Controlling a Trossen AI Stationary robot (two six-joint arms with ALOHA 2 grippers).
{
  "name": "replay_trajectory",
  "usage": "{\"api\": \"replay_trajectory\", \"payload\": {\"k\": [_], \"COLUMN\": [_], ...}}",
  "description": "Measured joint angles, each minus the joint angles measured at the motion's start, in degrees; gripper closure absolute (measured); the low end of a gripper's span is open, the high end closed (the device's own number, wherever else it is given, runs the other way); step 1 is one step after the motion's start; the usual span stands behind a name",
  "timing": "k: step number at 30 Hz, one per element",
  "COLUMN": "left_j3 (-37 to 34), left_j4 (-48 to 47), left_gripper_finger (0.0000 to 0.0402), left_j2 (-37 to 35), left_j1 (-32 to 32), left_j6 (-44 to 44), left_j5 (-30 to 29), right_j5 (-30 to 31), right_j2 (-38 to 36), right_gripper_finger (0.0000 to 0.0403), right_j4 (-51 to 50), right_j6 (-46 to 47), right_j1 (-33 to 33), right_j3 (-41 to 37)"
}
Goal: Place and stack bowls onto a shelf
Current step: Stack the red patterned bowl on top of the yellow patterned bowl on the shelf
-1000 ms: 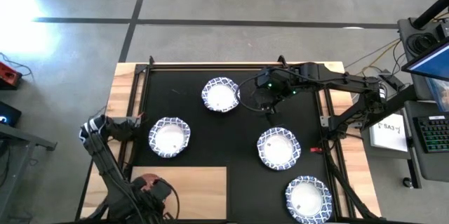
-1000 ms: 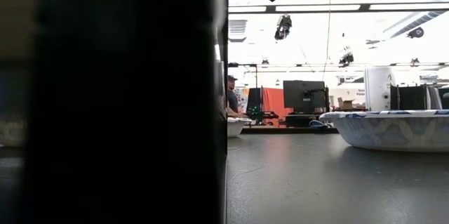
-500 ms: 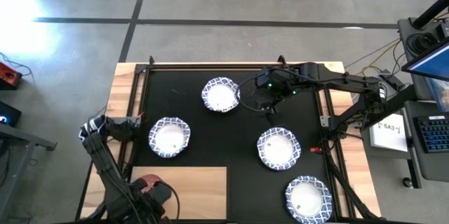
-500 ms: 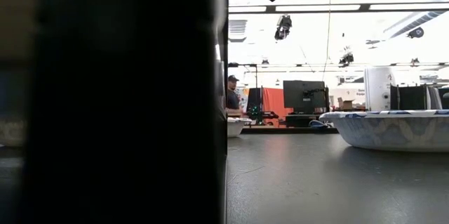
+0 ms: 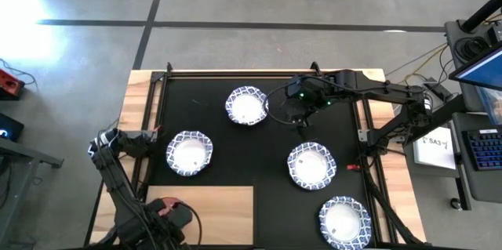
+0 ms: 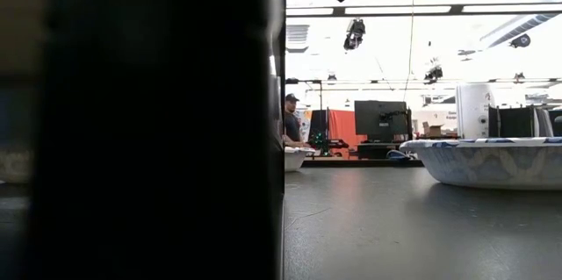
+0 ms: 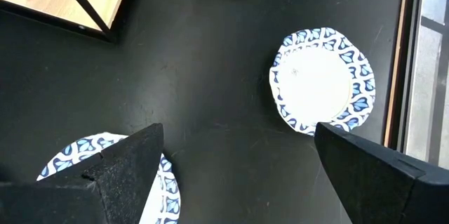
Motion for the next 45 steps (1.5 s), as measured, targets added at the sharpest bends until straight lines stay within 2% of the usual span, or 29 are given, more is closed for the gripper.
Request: {"api": "replay_trajectory", "payload": {"k": [12, 45], "left_j3": [-1.1, -2.2], "left_j4": [0.7, 2.5], "left_gripper_finger": [0.0306, 0.0306], "left_j2": [0.0, 0.0], "left_j1": [0.1, 0.7], "left_j6": [-0.3, 3.5], "left_j5": [1.1, -0.5], "right_j5": [0.0, 0.0], "right_j2": [0.0, 0.0], "right_gripper_finger": [0.0044, 0.0044], "right_j4": [0.0, 0.0], "right_j6": [0.0, -0.1], "right_j1": [0.0, 0.0], "right_j3": [0.0, 0.0]}}
